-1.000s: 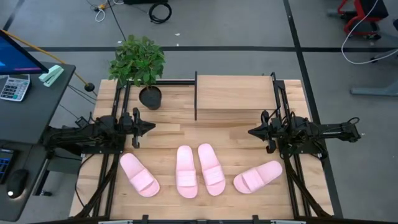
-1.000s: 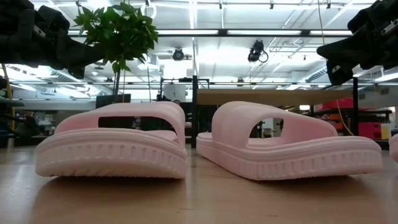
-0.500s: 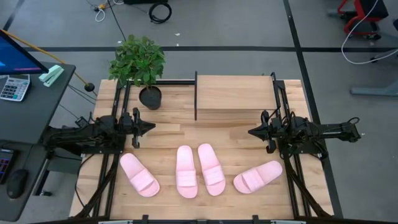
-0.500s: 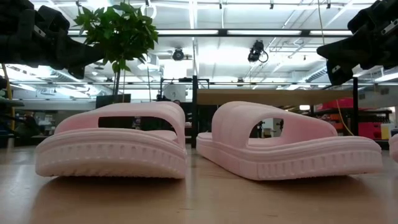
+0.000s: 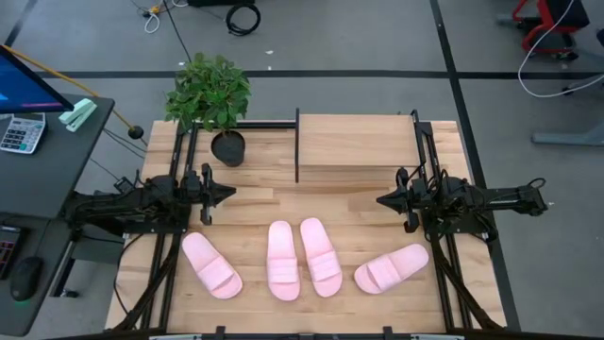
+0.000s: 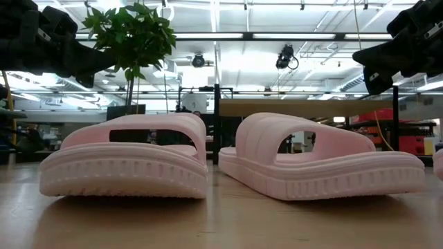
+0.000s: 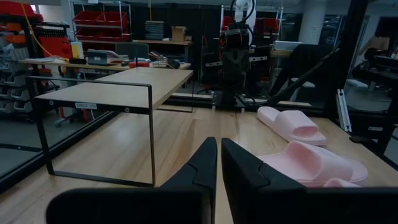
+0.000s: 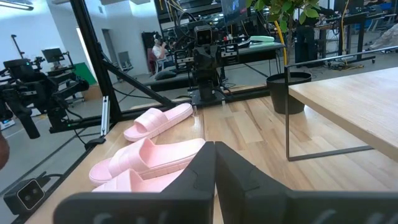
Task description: Pick and place slides into the shelf
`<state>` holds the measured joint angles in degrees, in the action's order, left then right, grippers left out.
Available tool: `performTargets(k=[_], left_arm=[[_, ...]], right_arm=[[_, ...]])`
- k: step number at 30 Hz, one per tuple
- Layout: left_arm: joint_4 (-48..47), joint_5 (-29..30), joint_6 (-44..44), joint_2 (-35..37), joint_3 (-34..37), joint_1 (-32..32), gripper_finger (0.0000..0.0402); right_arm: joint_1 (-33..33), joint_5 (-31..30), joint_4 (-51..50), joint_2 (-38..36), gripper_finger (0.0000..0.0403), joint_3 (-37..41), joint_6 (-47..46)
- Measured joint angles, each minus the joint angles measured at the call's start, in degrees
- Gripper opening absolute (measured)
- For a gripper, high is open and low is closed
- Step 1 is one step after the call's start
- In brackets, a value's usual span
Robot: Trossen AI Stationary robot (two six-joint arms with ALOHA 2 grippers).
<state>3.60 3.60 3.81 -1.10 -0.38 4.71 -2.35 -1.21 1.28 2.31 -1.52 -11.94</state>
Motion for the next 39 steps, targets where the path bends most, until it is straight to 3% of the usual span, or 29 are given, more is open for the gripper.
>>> performTargets(k=[39], left_arm=[[0.01,0.0,0.0,0.0,0.0,-0.02,0.0034]], right_arm=[[-0.02,0.0,0.0,0.01,0.0014,0.01,0.7]])
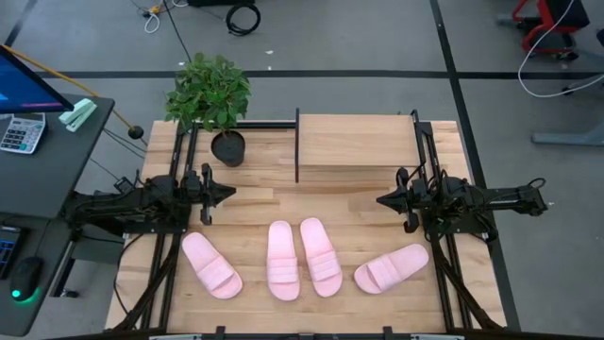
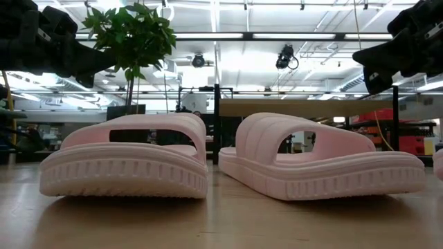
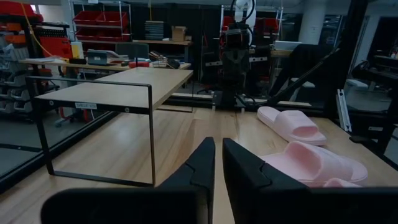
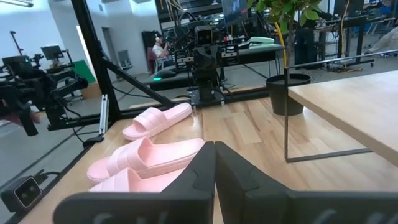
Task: Pick and place slides into the shelf
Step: Put the middle right pink slide on the shelf
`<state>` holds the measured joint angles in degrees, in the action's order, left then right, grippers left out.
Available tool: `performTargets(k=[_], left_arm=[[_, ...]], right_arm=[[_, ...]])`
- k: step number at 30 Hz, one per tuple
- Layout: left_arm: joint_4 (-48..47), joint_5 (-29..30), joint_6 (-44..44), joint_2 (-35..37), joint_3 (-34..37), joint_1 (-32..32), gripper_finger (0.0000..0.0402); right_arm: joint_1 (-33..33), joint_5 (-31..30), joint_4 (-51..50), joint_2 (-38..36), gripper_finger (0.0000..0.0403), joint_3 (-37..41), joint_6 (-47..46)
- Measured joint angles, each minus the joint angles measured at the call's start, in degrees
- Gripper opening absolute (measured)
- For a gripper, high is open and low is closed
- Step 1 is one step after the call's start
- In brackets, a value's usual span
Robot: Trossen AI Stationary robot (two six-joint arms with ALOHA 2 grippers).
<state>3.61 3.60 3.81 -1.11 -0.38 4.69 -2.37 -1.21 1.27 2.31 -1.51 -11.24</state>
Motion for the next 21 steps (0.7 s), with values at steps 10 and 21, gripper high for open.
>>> performTargets(k=[10,21], left_arm=[[12.84,4.52,8.93,0.0,0.02,0.0,0.0019],[26.74,19.91,22.53,0.0,0.0,0.02,0.0037]], right_arm=[[0.02,-0.67,5.7,0.02,0.0014,0.01,-19.05],[0.02,-13.23,17.79,0.02,0.0014,0.01,-23.19]])
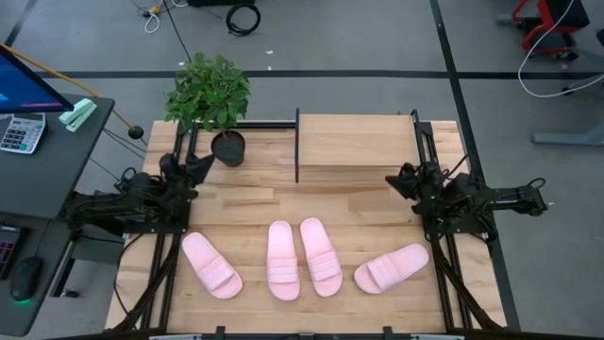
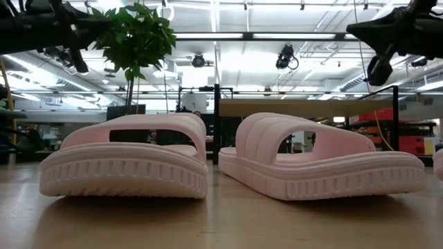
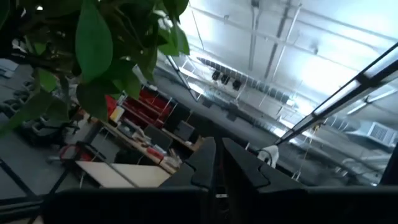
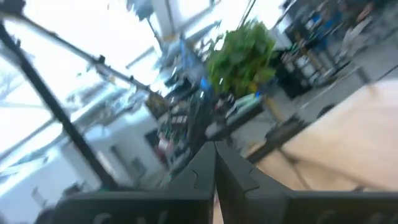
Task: Pick and place slides into the shelf
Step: Put the middle right pink slide on the shelf
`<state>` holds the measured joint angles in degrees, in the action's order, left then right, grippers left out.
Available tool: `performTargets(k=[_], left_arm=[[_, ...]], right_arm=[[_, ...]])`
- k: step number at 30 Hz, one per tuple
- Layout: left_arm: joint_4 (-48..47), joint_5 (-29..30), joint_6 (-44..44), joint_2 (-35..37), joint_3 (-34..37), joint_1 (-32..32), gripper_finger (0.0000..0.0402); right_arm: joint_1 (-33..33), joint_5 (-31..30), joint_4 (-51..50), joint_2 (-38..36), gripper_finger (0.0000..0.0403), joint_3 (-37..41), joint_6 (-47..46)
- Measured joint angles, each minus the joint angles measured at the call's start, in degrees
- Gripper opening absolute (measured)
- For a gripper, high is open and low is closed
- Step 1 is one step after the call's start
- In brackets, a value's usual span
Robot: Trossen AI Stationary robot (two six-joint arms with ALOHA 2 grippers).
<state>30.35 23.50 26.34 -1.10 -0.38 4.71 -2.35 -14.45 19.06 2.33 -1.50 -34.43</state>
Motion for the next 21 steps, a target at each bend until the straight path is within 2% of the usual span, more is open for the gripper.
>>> performTargets(k=[5,12,16,21], left_arm=[[1.21,0.02,-0.99,0.0,0.0,0.0,0.0051],[2.95,-2.97,-2.75,-0.13,-0.54,0.0,0.0038],[2.63,-3.72,-6.67,-3.37,-4.91,-0.04,0.0024],[-0.31,-2.54,-10.78,-13.86,-13.51,0.0,0.0025]], right_arm=[[0.0,-5.02,7.46,-0.01,0.0014,0.0,5.65],[-0.02,-5.56,19.24,-0.02,0.0014,-0.56,20.63],[-0.02,-5.32,17.22,0.41,0.0014,-4.87,26.57],[-0.02,-6.2,10.24,3.02,0.0014,-13.78,30.37]])
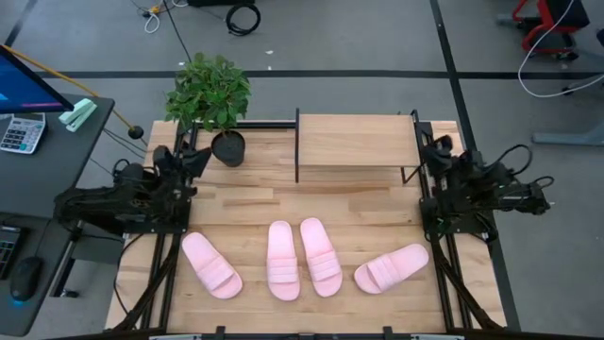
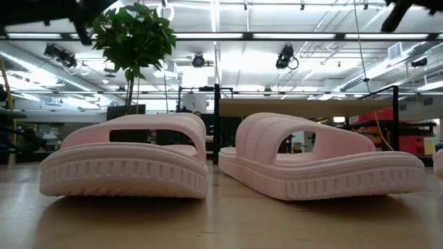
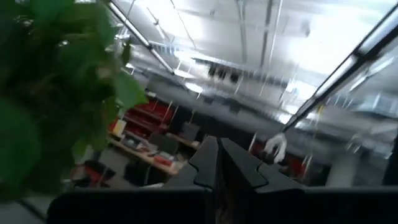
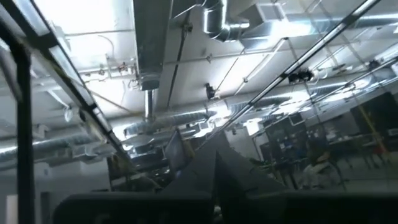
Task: Pick and place slides into the shelf
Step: Put the middle right pink slide on the shelf
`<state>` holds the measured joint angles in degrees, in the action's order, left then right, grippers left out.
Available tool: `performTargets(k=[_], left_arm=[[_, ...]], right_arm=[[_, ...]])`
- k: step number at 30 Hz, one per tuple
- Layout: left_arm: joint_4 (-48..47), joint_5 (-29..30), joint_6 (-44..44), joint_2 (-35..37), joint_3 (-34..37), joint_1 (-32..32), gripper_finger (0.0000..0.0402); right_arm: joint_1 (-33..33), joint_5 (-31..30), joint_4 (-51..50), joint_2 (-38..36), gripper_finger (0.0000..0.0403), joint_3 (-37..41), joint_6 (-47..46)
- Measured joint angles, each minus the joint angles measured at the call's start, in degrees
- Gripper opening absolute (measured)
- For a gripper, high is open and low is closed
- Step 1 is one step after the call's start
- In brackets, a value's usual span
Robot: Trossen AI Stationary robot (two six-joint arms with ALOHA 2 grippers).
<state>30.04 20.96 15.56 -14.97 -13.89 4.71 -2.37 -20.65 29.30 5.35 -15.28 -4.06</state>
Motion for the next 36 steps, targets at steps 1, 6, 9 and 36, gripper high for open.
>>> performTargets(k=[1,6,9,36], left_arm=[[0.16,0.11,-1.05,-2.42,-2.05,0.0,0.0029],[0.1,0.88,-4.52,-13.86,-12.6,0.0,0.0048],[0.12,0.86,-5.06,-19.93,-19.2,0.0,0.0055],[-29.87,-19.37,-12.24,-46.7,-67.05,8.75,0.0052]], right_arm=[[0.0,-0.88,-0.98,0.68,0.0014,-2.09,0.12],[0.01,-3.1,-5.96,5.03,0.0014,-13.11,-1.67],[0.02,-2.4,-13.42,8.49,0.0014,-20.42,-1.58],[0.14,11.79,-39.83,44.99,0.0014,-69.88,11.82]])
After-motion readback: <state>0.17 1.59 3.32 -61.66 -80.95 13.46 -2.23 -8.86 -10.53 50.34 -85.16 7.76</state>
